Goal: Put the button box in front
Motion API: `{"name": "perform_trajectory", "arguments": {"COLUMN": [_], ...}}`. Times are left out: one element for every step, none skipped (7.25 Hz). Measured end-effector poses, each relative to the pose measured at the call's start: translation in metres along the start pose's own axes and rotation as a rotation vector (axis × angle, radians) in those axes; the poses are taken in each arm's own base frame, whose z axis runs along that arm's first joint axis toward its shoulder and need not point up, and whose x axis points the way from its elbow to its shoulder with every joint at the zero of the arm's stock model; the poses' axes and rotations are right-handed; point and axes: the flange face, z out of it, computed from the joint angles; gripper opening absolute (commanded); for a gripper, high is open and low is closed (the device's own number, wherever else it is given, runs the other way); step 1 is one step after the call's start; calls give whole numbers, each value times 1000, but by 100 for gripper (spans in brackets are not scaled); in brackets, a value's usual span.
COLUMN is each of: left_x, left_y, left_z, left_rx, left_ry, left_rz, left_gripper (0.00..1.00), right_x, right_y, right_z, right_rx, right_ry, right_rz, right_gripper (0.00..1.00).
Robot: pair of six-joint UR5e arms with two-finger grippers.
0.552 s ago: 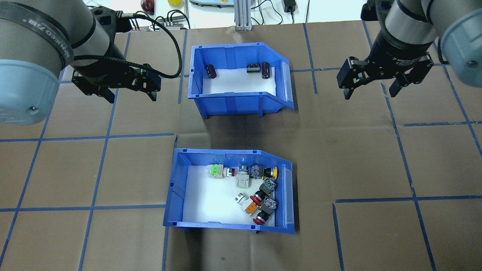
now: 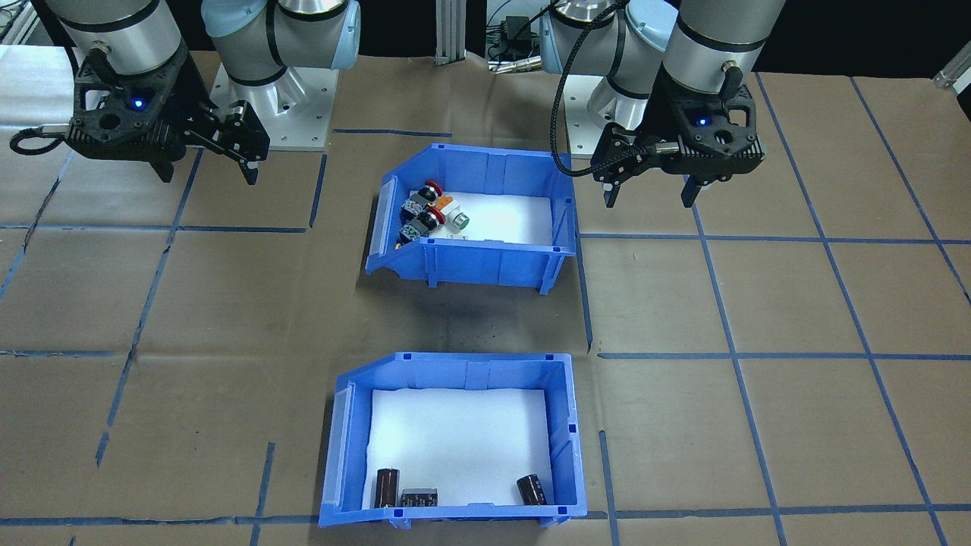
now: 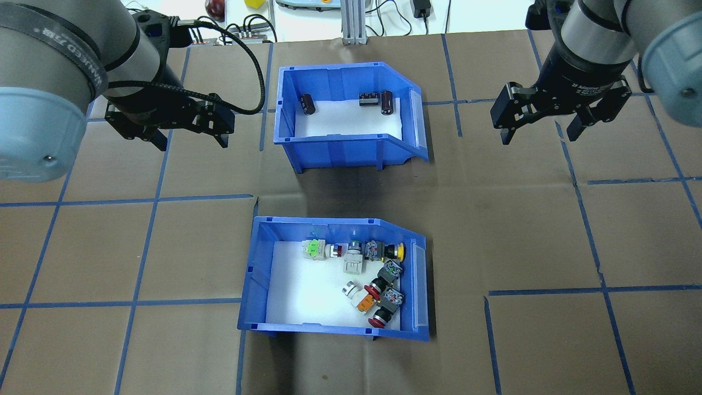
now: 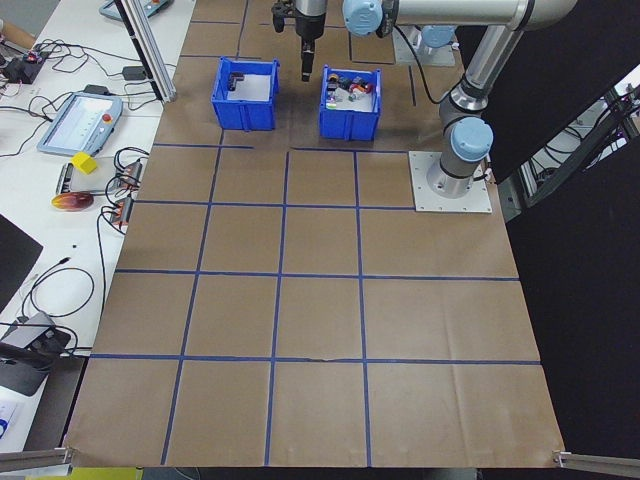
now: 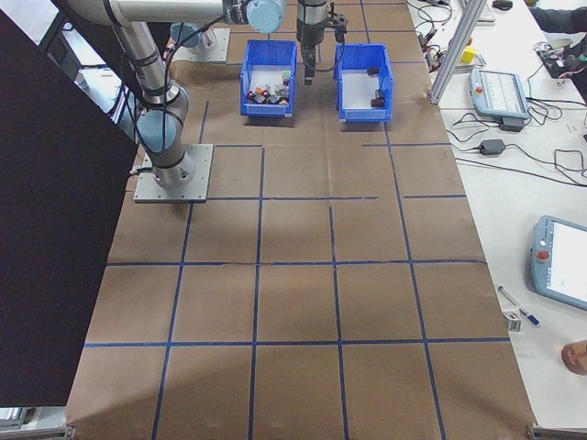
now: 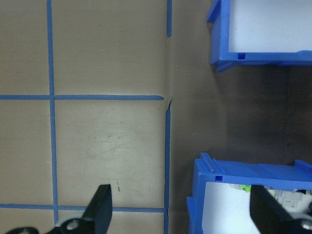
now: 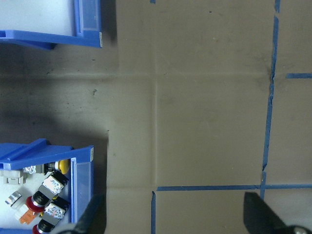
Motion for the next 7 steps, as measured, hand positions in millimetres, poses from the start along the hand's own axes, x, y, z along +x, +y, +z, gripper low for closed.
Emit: {"name": "perform_trajectory", "arguments": {"left_x": [0, 1, 3, 4, 5, 5, 6], "left_y": [0, 2, 7, 14, 22, 29, 37], "left_z": [0, 2, 2, 2, 3, 3, 4], "left_rx": [-1, -5, -9, -17, -28, -34, -43], "left_ry": [0, 1, 3, 4, 4, 4, 5], "left_rz": [0, 0, -1, 0, 0, 0, -4], "left_gripper": [99, 99, 99, 99, 99, 99, 99], "right_x": [0, 0, 0, 0, -1, -2, -4], "right_y": [0, -1, -2, -6, -11, -18, -28], "right_z": [-1, -3, -3, -4, -6, -10, -10], "right_rx": [3, 3, 1, 2, 5, 14, 17], "right_ry": [-1, -1, -2, -3, -3, -2, 0], "right_rz": [-2, -5, -8, -30, -89, -177, -269], "right_gripper": [100, 100, 100, 100, 100, 100, 100]}}
